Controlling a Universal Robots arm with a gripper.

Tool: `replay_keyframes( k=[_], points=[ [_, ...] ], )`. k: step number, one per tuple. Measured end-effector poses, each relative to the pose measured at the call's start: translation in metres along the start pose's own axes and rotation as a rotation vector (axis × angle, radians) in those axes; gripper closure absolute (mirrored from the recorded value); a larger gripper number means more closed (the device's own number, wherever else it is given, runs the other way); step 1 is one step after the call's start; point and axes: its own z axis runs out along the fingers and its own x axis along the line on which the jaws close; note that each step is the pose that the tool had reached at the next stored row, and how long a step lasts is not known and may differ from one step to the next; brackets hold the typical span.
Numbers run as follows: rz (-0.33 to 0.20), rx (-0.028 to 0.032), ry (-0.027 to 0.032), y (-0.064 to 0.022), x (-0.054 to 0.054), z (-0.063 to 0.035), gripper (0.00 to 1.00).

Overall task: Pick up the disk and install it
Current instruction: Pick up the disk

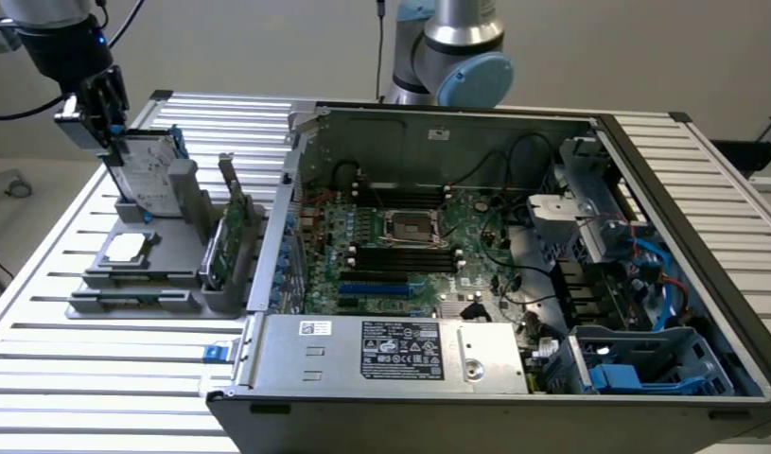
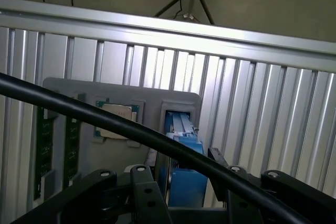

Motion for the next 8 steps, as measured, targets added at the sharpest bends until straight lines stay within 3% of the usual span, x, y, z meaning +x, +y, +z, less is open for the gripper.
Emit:
replay_keyframes(
  k=[8],
  points=[
    [0.007, -0.0002, -0.0001, 0.0007, -0.0002, 0.0035, 0.49]
  ],
)
